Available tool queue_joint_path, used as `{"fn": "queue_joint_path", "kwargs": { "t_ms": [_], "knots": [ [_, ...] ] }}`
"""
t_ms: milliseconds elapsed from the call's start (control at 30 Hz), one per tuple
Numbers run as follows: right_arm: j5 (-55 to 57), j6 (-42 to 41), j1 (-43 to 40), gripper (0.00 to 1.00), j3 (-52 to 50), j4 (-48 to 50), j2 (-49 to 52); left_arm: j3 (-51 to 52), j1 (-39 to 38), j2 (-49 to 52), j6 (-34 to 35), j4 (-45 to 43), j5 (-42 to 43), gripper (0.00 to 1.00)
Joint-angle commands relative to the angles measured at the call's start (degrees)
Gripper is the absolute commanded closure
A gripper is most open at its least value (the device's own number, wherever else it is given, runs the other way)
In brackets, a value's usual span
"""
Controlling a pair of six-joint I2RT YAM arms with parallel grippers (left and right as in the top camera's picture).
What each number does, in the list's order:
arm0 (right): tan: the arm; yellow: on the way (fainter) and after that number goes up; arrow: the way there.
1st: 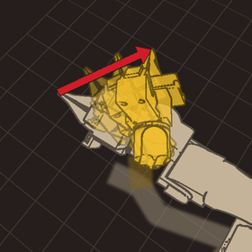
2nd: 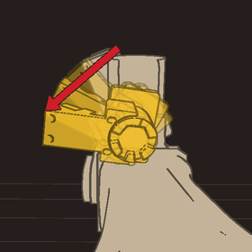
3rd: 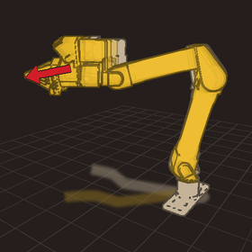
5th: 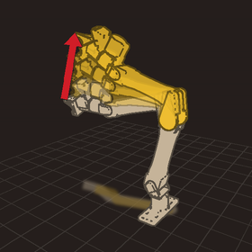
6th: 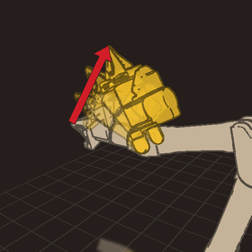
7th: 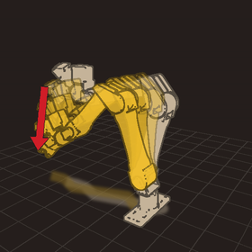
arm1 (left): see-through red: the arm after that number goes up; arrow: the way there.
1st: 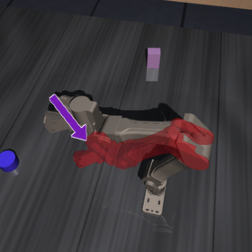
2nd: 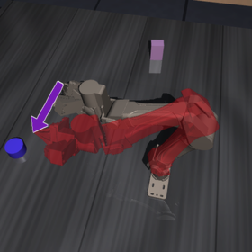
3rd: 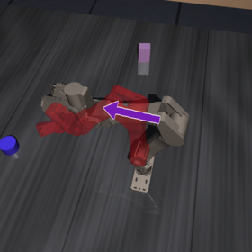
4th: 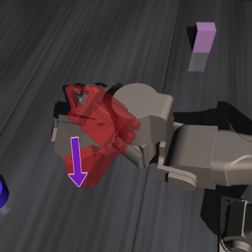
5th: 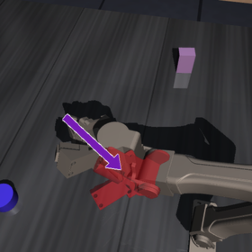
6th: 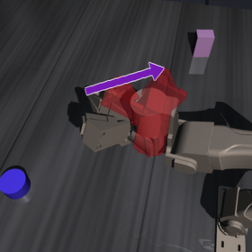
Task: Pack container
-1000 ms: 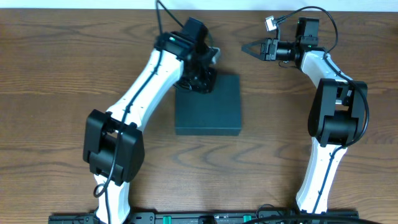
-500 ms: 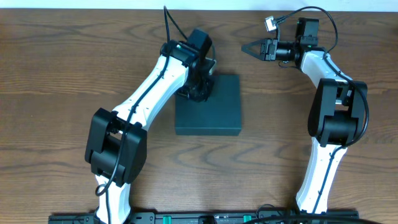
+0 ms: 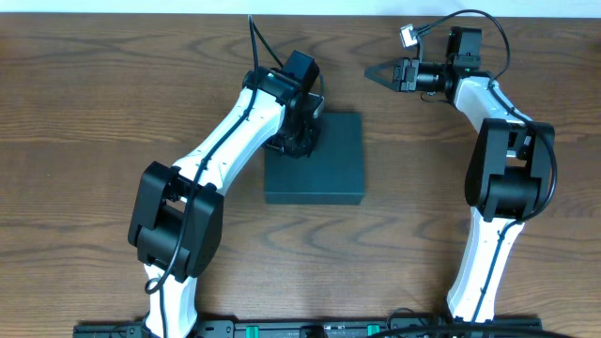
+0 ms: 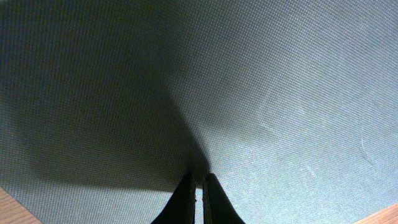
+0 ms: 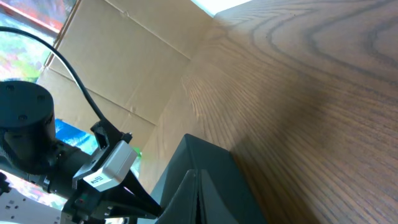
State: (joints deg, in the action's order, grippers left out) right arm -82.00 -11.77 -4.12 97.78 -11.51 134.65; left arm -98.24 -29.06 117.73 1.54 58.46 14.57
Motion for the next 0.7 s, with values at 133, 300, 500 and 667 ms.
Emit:
{"fn": "queue_joint_path", "kwargs": {
  "t_ms": [133, 300, 500, 667],
  "knots": [
    [2.3, -2.0, -0.1, 0.99, 1.5, 0.0, 0.5, -1.7, 0.1, -0.7, 0.2, -0.3, -2.0, 0.94],
    [8.1, -6.0, -0.1, 0.99, 1.5, -0.6, 0.5, -5.1, 0.4, -2.6, 0.2, -0.3, -2.0, 0.93],
    [23.2, -3.2, -0.2, 0.98, 1.6, -11.5, -1.3, -6.9, 3.2, -5.8, 0.3, -1.0, -2.2, 0.84],
    [46.9, 4.9, 0.2, 0.99, 2.8, -26.9, -5.2, -6.9, 7.6, -7.7, 0.3, -1.6, -2.2, 0.83]
  ]
}}
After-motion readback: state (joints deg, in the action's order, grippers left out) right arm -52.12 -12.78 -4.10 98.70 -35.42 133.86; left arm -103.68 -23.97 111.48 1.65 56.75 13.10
